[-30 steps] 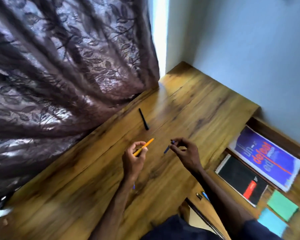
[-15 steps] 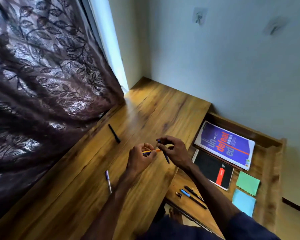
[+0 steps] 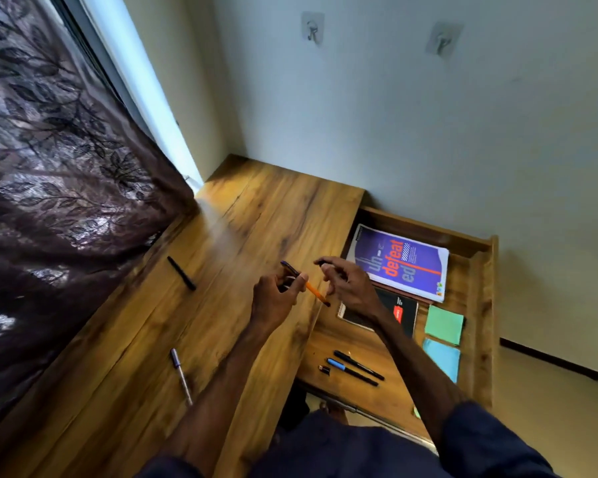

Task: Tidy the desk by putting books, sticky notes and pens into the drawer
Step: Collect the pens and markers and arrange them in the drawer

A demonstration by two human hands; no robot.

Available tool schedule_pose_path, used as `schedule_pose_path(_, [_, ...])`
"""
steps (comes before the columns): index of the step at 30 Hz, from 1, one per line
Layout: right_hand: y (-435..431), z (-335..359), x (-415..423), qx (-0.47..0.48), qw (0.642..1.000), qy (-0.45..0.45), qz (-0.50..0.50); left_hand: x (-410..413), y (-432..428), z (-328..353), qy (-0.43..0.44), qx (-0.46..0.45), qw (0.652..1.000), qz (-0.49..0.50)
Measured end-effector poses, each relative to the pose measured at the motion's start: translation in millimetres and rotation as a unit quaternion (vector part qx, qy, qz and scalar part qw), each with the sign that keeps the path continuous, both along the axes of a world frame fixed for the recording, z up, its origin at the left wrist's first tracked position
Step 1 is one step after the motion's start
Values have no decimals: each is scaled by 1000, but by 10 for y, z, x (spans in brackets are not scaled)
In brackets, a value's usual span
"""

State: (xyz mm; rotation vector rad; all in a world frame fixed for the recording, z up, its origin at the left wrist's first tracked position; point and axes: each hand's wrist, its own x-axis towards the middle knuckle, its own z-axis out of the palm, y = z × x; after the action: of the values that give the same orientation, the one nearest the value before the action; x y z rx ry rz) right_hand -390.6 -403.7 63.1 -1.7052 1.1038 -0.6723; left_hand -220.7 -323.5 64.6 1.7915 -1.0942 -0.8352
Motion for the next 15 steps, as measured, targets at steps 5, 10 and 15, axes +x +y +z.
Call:
schedule_pose_path(5, [-83, -199, -395, 0, 997, 77, -30, -249, -35, -133, 11, 21, 999, -38])
schedule_pose_path(10, [-36, -441, -792, 76, 989, 126, -14, -463, -49, -274, 13, 63, 996, -68])
schedule_pose_path(15, [218, -755, -1016, 71, 981, 173, -50, -583, -57, -389, 14, 88, 992, -84])
